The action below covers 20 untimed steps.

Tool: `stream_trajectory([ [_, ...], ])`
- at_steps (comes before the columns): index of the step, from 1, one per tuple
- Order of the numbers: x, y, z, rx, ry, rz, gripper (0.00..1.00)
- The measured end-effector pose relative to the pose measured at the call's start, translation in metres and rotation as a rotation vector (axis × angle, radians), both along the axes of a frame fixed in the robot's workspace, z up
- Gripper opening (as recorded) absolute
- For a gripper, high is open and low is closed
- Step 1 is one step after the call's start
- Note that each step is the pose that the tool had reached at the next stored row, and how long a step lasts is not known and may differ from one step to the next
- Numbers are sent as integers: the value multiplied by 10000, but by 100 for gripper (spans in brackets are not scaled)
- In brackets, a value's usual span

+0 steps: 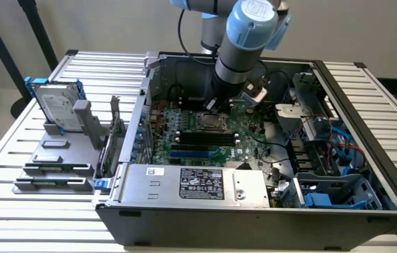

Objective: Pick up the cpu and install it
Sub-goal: 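Install the first cpu locking lever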

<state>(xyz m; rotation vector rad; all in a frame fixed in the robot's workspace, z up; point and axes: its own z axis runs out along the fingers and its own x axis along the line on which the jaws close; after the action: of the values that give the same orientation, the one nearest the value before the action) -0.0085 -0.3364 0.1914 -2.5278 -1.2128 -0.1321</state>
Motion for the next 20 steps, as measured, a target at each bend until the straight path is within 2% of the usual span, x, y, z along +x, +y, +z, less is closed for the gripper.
stream_trajectory([
  [3, 10, -6, 0, 73, 1, 0, 11],
  [6, 16, -26, 0, 101, 11, 0, 11],
  [9, 19, -43, 0, 100, 35, 0, 11],
  [20, 25, -56, 17, 103, 90, 0, 11],
])
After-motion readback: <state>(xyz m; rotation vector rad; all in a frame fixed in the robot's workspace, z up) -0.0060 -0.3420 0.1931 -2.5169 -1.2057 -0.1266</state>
